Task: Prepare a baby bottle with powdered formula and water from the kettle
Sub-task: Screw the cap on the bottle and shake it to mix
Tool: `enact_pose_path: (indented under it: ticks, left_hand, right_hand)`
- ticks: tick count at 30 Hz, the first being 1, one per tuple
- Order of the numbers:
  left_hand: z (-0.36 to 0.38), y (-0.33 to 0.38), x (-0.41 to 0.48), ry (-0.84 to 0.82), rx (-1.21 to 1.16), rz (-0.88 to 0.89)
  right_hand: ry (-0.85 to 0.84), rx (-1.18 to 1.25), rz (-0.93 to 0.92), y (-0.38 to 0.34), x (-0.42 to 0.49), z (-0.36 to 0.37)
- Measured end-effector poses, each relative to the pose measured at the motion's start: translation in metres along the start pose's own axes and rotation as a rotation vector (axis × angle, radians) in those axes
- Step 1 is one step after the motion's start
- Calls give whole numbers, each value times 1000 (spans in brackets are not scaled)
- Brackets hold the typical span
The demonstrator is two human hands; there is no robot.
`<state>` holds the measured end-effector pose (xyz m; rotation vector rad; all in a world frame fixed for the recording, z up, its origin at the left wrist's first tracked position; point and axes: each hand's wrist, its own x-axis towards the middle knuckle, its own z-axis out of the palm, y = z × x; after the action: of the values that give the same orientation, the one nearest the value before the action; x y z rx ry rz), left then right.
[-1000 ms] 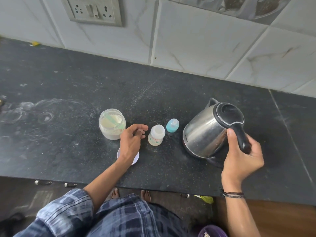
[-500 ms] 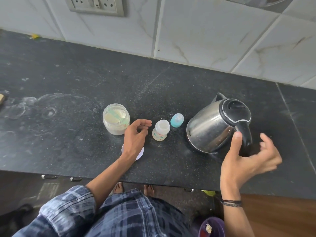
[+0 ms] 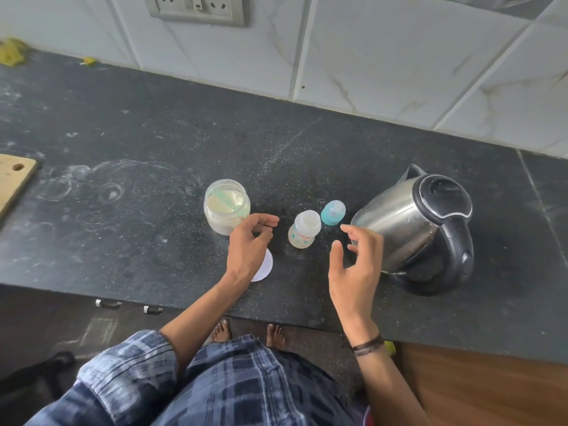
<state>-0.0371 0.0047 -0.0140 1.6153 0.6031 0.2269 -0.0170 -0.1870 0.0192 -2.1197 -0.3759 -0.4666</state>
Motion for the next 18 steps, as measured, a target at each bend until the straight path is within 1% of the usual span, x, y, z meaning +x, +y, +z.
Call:
enact_pose_path:
  ticks: [10, 14, 18]
  left_hand:
    - [-3, 6, -7, -8, 23, 15]
    - [-6, 6, -7, -2, 23, 2]
    - [-7, 6, -8, -25, 32, -12]
  right_hand:
    - [-245, -133, 182, 22, 49, 20]
    - [-241, -178, 221, 20, 51, 24]
    - [-236, -200, 300, 20, 31, 23]
